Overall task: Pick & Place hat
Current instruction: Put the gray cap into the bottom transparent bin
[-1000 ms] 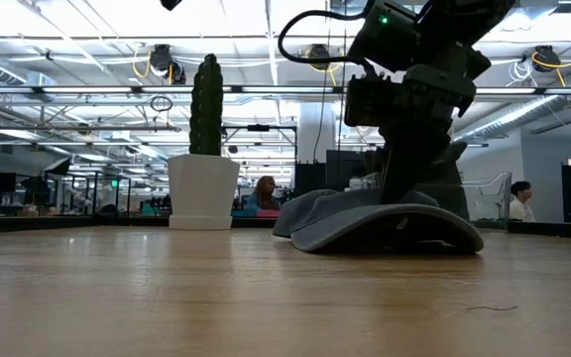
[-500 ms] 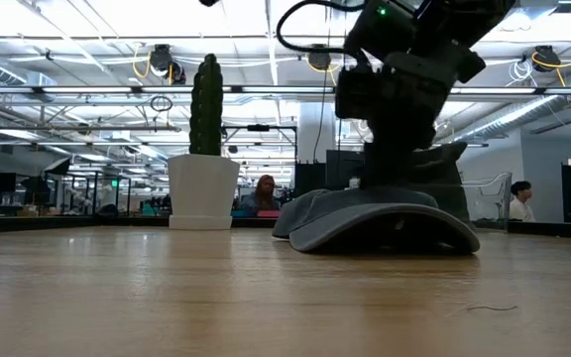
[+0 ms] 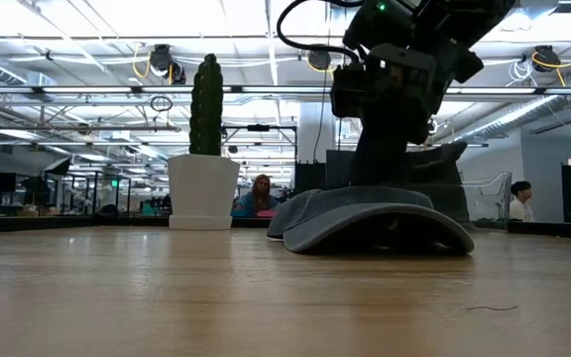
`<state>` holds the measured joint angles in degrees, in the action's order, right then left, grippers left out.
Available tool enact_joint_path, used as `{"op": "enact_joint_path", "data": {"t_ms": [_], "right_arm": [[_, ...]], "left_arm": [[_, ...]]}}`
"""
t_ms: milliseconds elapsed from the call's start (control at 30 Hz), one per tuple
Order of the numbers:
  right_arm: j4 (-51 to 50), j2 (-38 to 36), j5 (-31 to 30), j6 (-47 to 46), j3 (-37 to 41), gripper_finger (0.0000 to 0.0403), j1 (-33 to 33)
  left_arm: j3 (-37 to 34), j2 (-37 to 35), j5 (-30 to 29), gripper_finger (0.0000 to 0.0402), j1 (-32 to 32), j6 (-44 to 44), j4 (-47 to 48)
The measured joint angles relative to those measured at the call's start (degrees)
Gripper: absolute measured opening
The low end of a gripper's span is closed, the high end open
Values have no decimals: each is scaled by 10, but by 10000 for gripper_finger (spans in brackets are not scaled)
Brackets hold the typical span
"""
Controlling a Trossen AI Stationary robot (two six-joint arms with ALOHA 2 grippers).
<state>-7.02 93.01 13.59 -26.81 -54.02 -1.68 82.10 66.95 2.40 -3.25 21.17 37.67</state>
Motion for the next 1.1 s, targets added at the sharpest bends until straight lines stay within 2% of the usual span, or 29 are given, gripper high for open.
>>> {"op": "enact_joint_path", "data": {"t_ms": [267, 467, 667, 967, 1100], "right_arm": [[-26, 0, 2, 53, 0, 99, -1], [-33, 0, 46, 100, 0, 58, 13], [-32, 0, 47, 146, 0, 6, 13], [-32, 0, 53, 200, 0, 4, 18], [-47, 0, 62, 191, 0, 28, 19]], "left_arm": [[0, -34, -72, 76, -30, 4, 12], [0, -19, -128, 76, -49, 44, 13], [0, 13, -147, 76, -54, 124, 16], [0, 70, -149, 76, -20, 239, 9], [0, 96, -150, 76, -1, 269, -27]]}}
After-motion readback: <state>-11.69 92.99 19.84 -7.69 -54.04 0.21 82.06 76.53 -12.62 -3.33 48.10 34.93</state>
